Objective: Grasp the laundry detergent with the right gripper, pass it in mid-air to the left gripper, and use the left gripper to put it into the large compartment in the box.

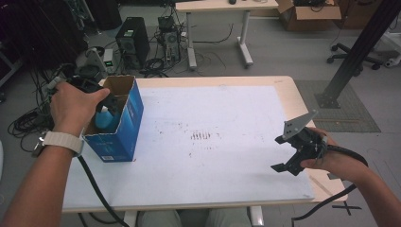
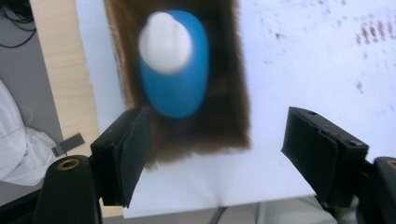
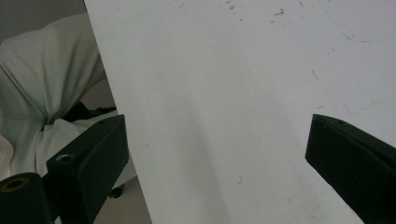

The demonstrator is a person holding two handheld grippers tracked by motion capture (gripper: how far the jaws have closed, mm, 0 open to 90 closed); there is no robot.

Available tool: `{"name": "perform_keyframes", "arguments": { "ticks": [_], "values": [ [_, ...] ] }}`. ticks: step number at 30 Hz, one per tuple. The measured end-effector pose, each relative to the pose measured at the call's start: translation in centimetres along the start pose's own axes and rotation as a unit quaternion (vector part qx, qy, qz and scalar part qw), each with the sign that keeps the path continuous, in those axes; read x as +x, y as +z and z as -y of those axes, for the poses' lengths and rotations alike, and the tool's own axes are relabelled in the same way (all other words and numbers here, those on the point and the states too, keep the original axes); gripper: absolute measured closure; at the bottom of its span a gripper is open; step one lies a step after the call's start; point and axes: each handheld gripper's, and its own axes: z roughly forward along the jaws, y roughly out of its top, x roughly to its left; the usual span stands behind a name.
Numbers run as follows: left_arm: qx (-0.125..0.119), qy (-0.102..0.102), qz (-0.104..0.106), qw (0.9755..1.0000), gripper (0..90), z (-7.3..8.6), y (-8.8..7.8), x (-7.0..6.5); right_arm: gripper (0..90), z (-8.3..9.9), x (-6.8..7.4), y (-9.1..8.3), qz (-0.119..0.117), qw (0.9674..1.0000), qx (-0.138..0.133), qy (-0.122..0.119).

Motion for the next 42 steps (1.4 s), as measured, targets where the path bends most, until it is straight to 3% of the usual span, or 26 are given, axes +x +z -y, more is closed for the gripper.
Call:
{"name": "perform_keyframes", "arguments": {
  "ticks": [2,13,24,42],
  "values": [
    [0.002,0.005,0.010,0.9999,22.9,0.4,-0.5,-0.6,5.9,-0.1,0.1,-0.1,0.001,1.0000,-0.002,-0.001],
    [-0.001,0.035,0.017,0.9992,21.8,2.6,-3.0,-3.6,5.9,-0.3,1.1,-0.4,0.003,0.9999,-0.006,-0.013],
    [0.003,0.068,0.028,0.9973,14.7,4.4,-3.9,-7.0,6.5,-0.1,1.7,-0.7,0.005,0.9998,-0.011,-0.018],
    [0.008,0.098,0.043,0.9943,5.4,4.9,-4.4,-10.1,6.4,-0.1,1.9,-0.8,0.005,0.9997,-0.013,-0.022]
  ]
}}
